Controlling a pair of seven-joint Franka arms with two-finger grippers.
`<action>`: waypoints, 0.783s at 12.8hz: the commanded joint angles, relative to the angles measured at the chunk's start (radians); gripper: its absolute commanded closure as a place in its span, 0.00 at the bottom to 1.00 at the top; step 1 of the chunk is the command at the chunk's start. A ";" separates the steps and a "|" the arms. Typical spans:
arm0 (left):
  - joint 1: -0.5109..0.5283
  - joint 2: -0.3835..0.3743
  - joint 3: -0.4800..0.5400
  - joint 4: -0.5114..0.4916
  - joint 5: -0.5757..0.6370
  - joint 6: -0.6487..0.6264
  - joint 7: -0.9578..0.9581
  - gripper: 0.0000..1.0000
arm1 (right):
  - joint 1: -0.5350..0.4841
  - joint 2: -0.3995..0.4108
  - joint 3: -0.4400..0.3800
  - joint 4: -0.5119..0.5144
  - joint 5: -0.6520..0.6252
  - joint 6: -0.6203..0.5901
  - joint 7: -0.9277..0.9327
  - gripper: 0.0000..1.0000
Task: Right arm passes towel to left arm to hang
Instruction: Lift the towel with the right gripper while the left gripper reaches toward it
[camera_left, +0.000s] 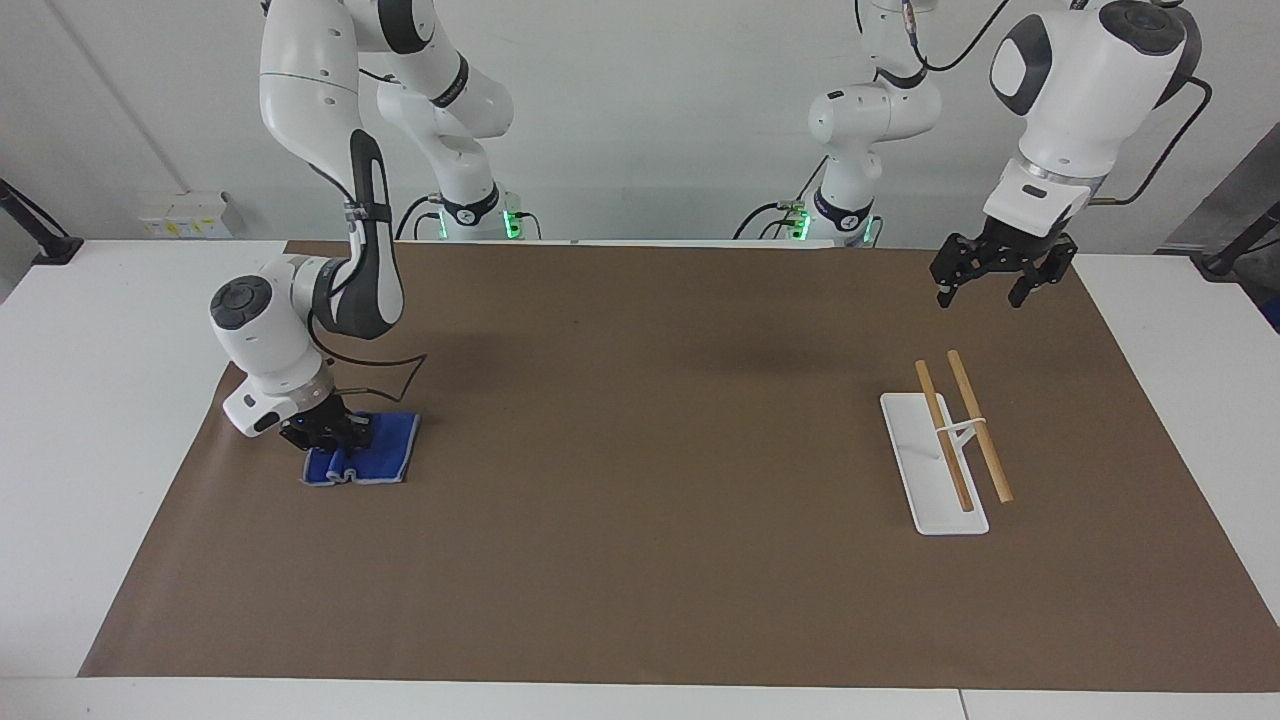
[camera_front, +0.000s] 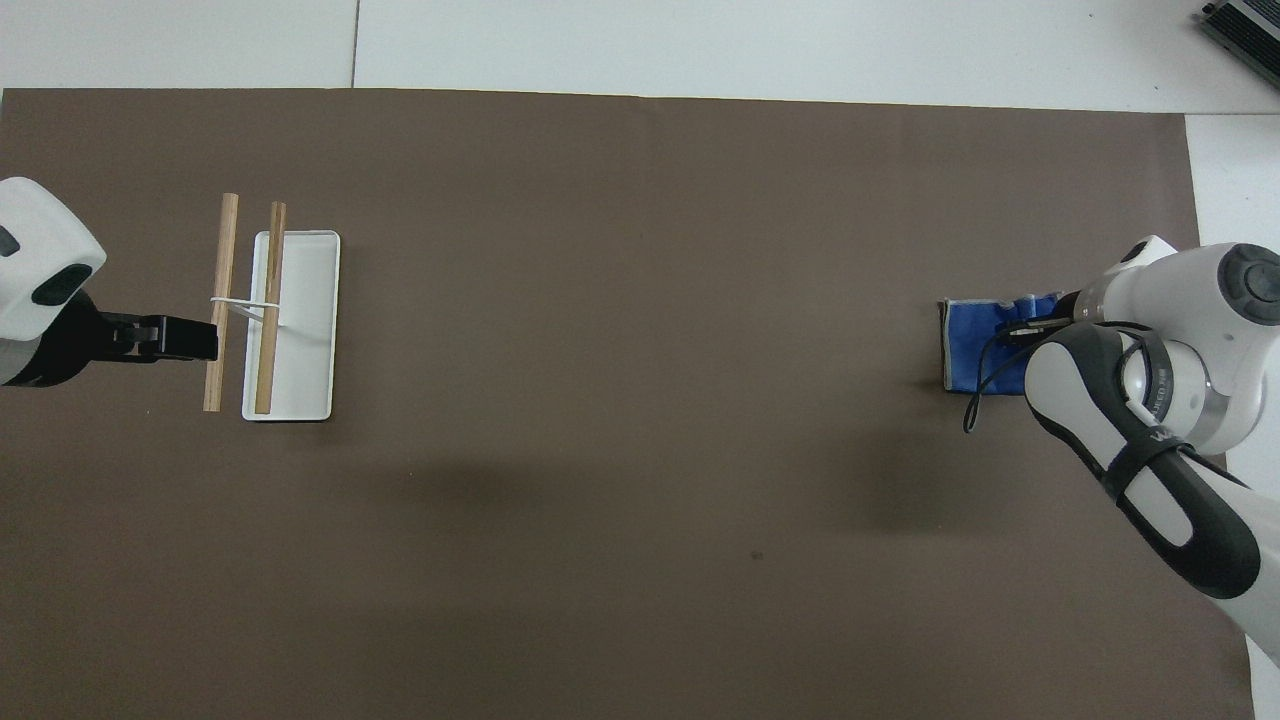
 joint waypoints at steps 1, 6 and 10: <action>0.010 -0.021 -0.004 -0.024 -0.010 0.004 -0.001 0.00 | -0.004 -0.040 0.038 -0.007 0.029 0.019 0.009 1.00; 0.010 -0.021 -0.004 -0.024 -0.010 0.004 -0.001 0.00 | -0.004 -0.100 0.148 0.010 0.181 0.011 0.144 1.00; 0.010 -0.021 -0.004 -0.024 -0.010 0.004 -0.001 0.00 | -0.003 -0.123 0.220 0.039 0.386 -0.006 0.159 1.00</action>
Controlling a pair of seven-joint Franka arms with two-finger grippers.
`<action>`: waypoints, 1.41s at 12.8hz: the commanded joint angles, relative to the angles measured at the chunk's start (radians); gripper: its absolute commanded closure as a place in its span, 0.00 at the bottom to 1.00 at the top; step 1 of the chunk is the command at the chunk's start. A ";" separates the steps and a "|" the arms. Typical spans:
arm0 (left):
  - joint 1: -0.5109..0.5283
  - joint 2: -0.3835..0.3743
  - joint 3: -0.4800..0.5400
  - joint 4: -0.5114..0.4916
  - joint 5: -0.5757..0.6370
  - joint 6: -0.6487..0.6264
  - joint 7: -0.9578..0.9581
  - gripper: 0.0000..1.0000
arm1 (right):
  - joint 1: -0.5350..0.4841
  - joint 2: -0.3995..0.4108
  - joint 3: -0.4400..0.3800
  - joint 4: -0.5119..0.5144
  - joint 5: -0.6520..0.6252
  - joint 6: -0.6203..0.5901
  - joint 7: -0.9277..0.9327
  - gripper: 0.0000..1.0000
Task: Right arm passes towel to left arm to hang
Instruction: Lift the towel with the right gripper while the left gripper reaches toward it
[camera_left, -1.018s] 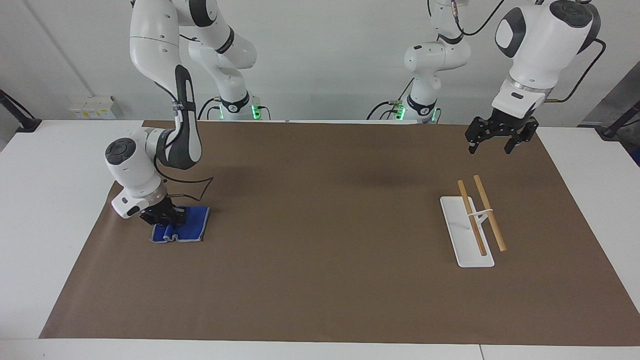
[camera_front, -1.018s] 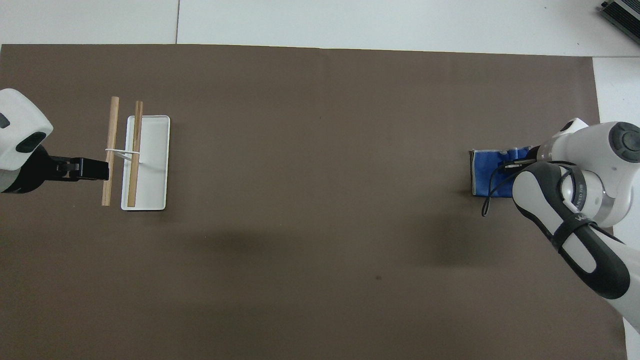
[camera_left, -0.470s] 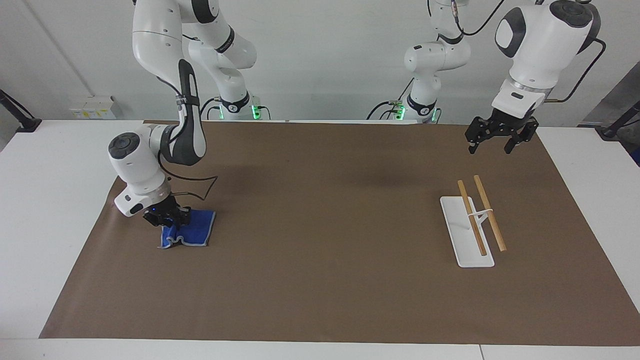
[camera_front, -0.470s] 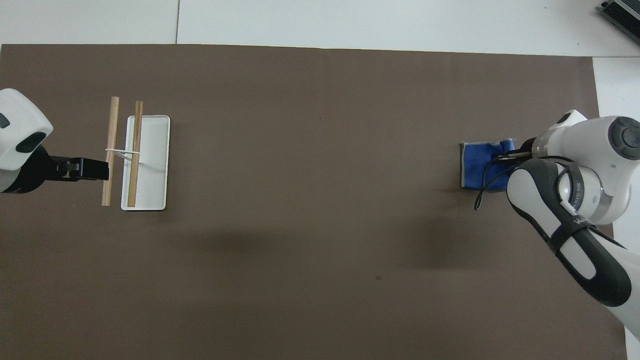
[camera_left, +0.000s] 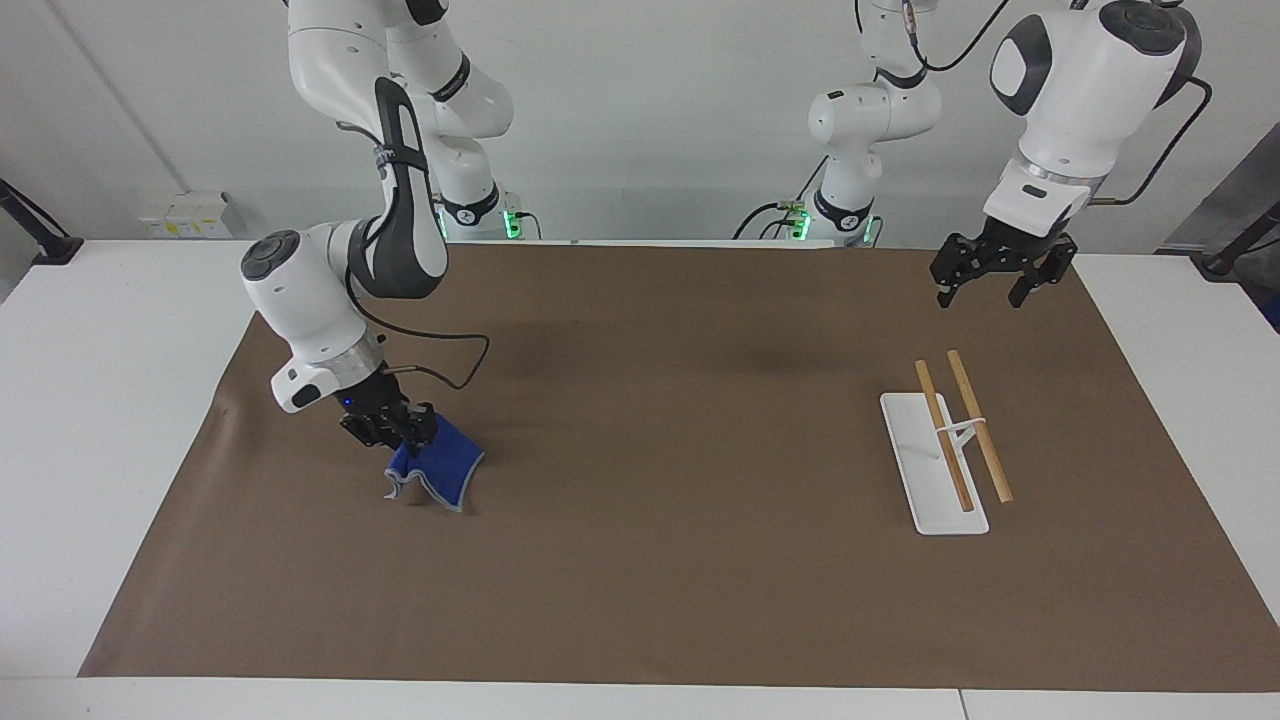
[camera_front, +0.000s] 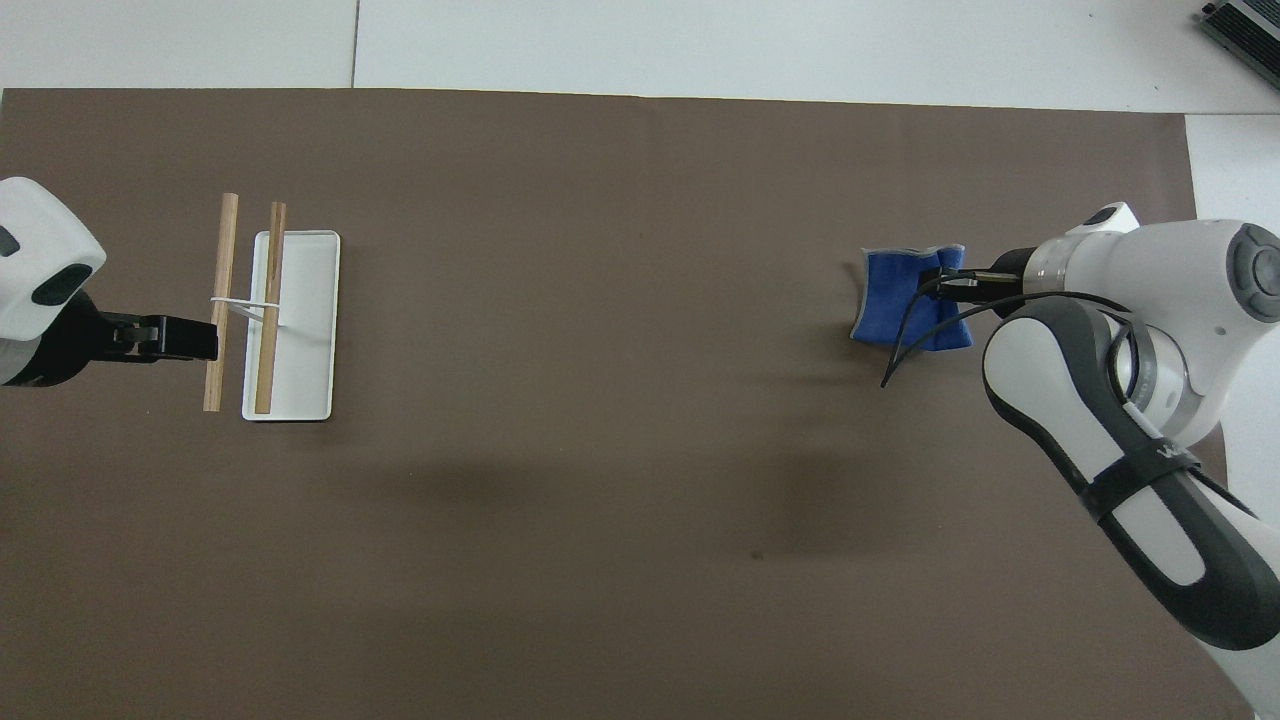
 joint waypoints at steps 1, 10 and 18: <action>0.010 -0.022 -0.004 -0.024 -0.010 0.004 -0.001 0.00 | -0.007 -0.020 0.056 0.023 0.087 -0.014 0.059 1.00; 0.010 -0.021 -0.004 -0.024 -0.010 0.004 -0.001 0.00 | -0.007 -0.083 0.221 0.101 0.453 -0.106 0.241 1.00; -0.007 -0.018 -0.010 -0.006 -0.022 -0.005 -0.027 0.00 | -0.007 -0.142 0.292 0.097 0.611 -0.175 0.037 1.00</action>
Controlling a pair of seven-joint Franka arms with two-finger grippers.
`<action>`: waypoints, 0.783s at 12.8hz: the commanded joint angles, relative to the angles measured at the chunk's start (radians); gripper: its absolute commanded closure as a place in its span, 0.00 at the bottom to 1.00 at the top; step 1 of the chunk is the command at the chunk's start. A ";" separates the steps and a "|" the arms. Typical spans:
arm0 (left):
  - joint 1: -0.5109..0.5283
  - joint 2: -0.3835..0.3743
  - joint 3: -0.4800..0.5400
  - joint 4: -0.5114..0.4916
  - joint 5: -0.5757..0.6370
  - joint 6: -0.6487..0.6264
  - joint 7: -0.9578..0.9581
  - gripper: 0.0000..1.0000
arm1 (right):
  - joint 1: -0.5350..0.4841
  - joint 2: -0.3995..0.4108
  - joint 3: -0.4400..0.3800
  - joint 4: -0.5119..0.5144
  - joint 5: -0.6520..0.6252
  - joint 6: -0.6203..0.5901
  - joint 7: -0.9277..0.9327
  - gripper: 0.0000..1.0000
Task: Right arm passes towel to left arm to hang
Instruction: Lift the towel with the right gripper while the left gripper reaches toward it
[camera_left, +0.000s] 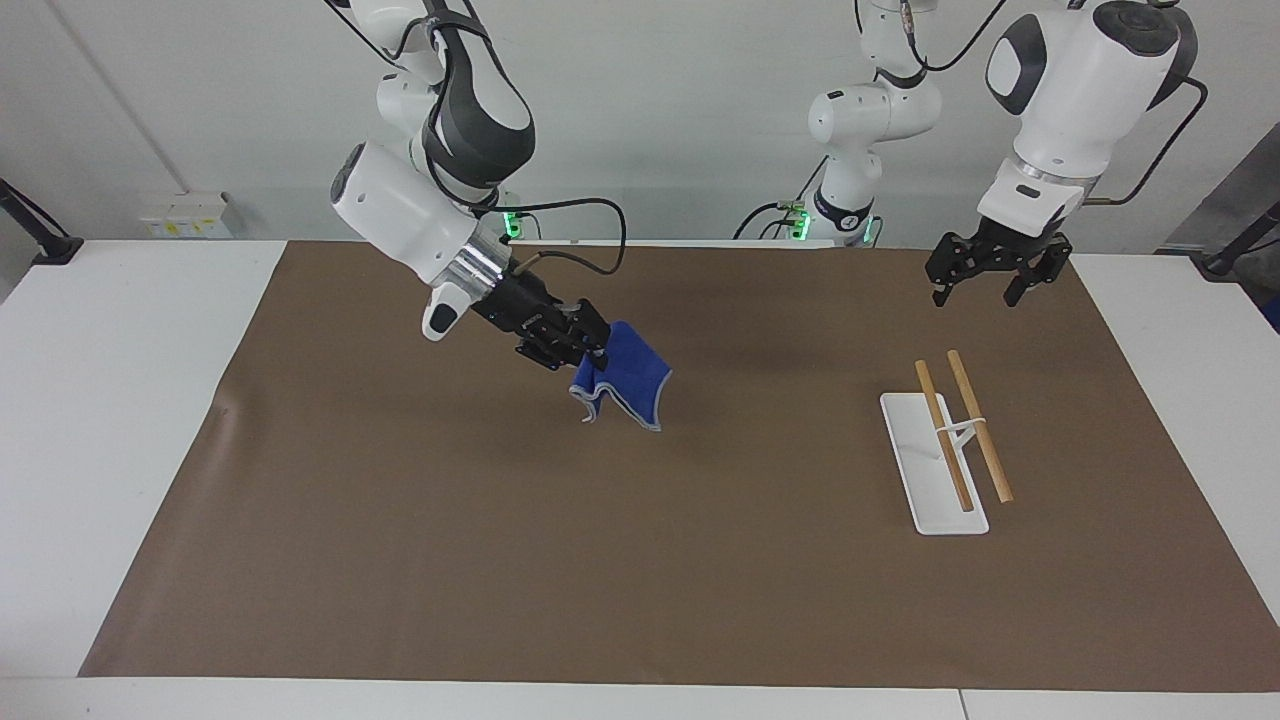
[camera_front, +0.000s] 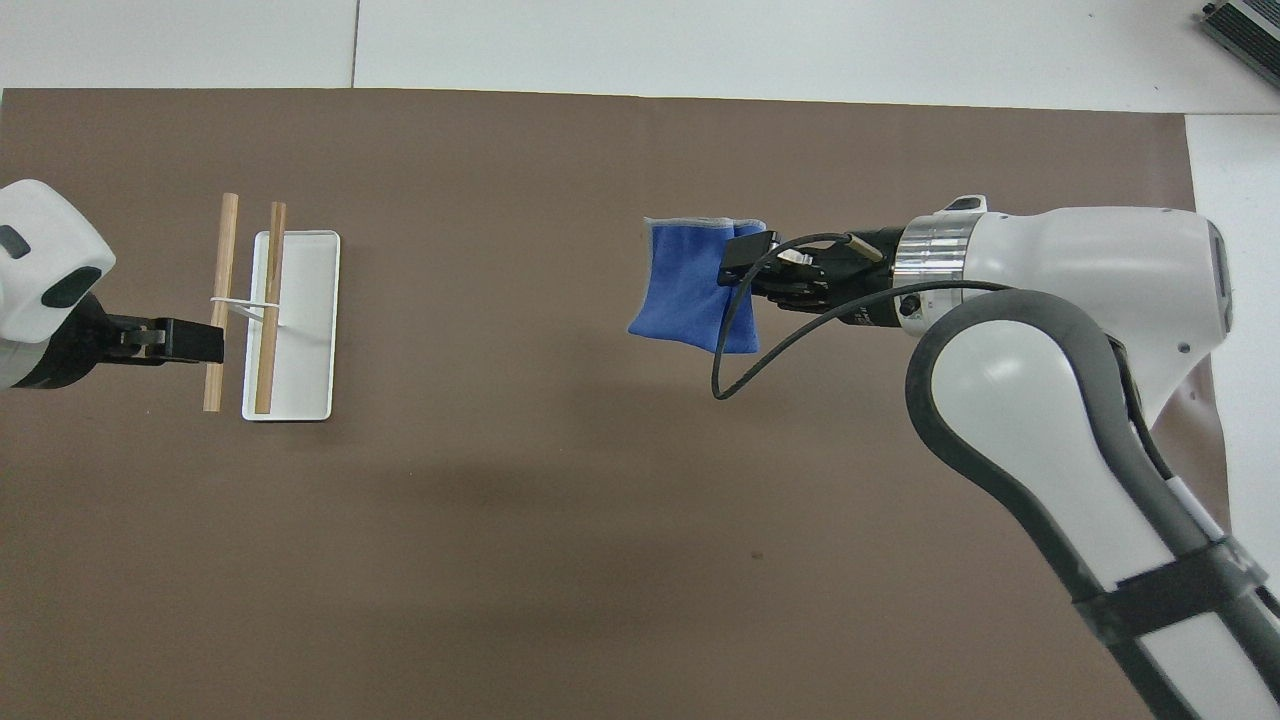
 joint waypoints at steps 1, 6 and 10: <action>-0.005 -0.018 -0.001 -0.010 -0.086 0.011 -0.094 0.00 | -0.016 -0.023 0.017 -0.011 0.077 -0.021 -0.093 1.00; -0.008 -0.020 -0.001 -0.040 -0.360 0.129 -0.327 0.00 | -0.007 -0.024 0.022 -0.009 0.216 -0.001 -0.102 1.00; -0.057 -0.035 -0.004 -0.153 -0.525 0.310 -0.523 0.00 | 0.005 -0.029 0.022 -0.011 0.239 0.000 -0.058 1.00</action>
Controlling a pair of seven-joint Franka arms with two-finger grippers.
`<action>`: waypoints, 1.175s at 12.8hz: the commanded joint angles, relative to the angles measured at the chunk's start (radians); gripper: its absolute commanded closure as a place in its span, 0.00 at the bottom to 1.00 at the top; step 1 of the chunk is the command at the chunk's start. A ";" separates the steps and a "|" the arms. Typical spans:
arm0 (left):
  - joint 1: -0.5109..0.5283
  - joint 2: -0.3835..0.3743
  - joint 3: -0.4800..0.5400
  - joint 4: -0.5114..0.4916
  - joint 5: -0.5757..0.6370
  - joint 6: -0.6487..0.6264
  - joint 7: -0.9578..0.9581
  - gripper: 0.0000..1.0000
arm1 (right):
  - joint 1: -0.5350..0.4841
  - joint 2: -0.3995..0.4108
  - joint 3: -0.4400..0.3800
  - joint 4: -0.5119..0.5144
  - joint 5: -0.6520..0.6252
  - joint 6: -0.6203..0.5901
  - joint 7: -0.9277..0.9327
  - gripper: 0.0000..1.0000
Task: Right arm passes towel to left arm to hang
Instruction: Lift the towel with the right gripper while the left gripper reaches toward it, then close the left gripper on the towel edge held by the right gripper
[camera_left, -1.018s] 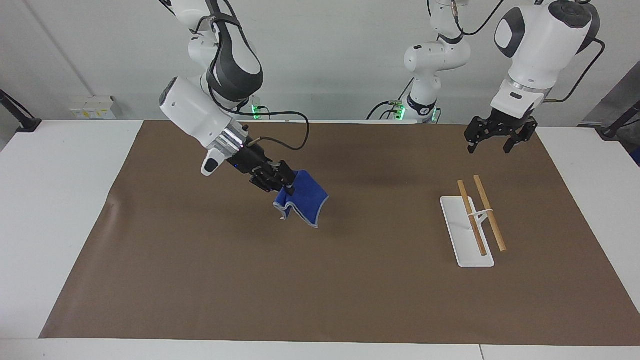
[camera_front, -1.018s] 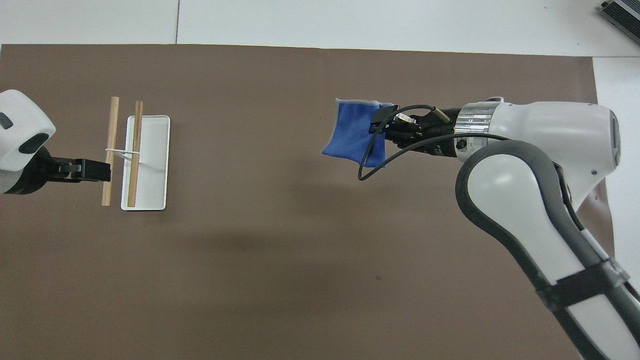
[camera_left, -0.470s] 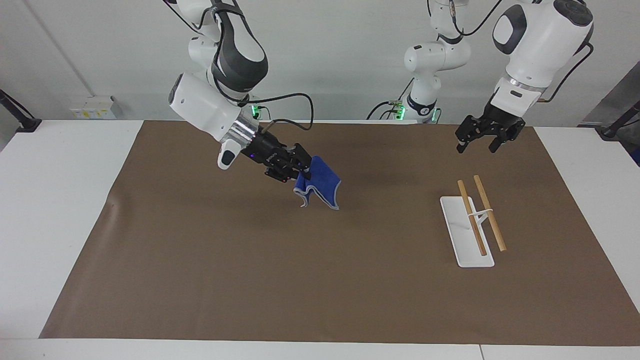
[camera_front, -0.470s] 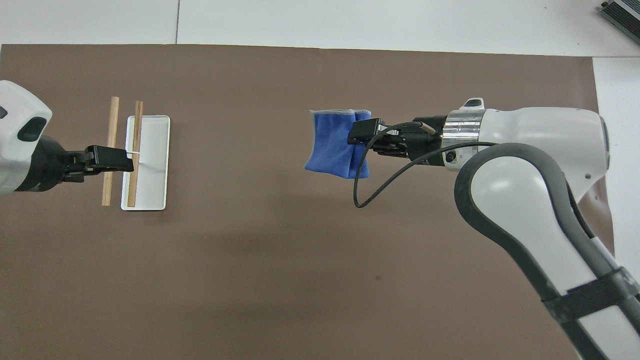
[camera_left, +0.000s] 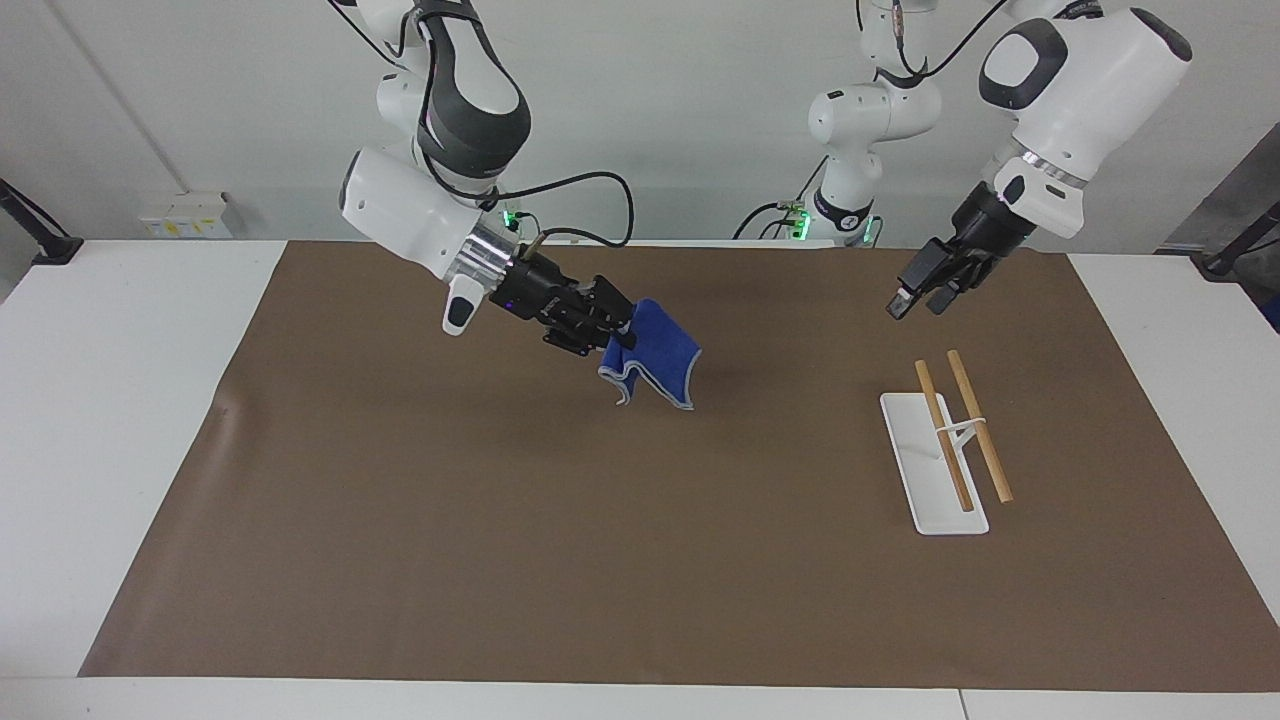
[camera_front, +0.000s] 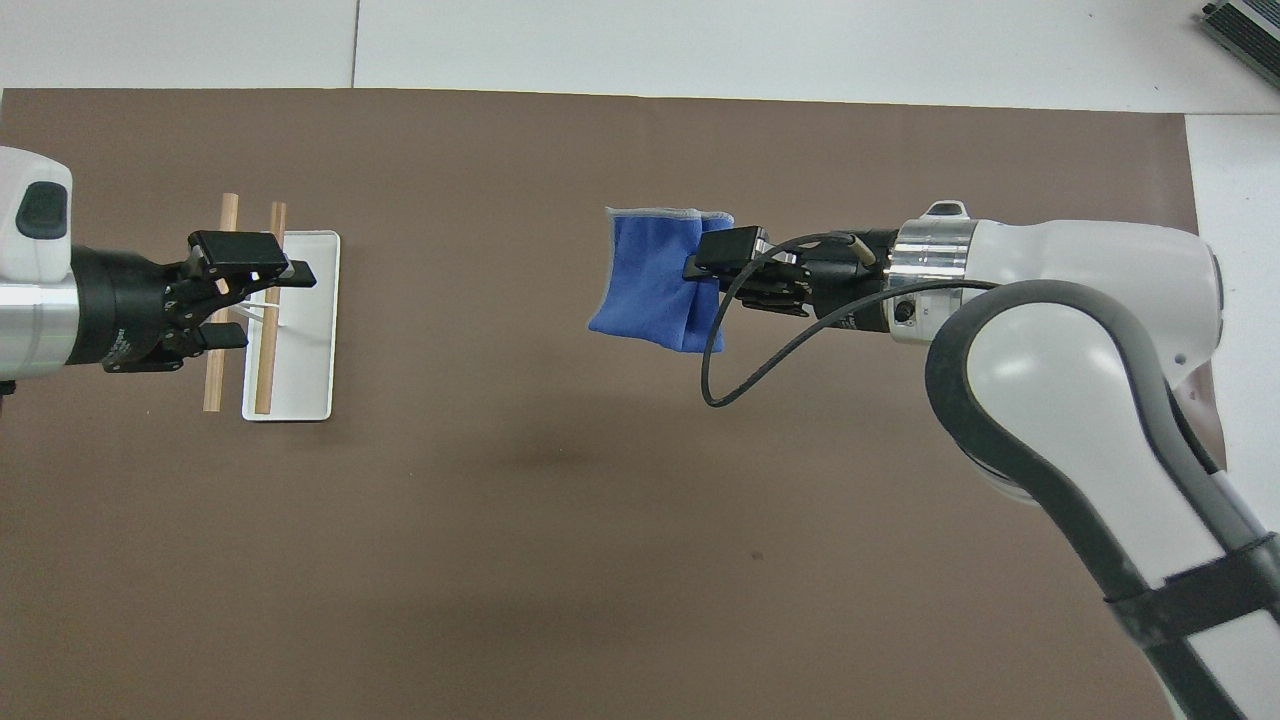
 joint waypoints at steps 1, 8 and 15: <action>-0.058 -0.027 0.004 -0.096 -0.078 0.126 -0.143 0.00 | 0.001 -0.018 0.006 -0.010 0.043 0.005 0.039 1.00; -0.301 0.043 0.004 -0.201 -0.350 0.542 -0.431 0.00 | 0.060 -0.011 0.009 -0.008 0.069 0.121 0.103 1.00; -0.439 0.114 0.004 -0.195 -0.488 0.722 -0.569 0.00 | 0.060 -0.009 0.007 -0.006 0.068 0.126 0.125 1.00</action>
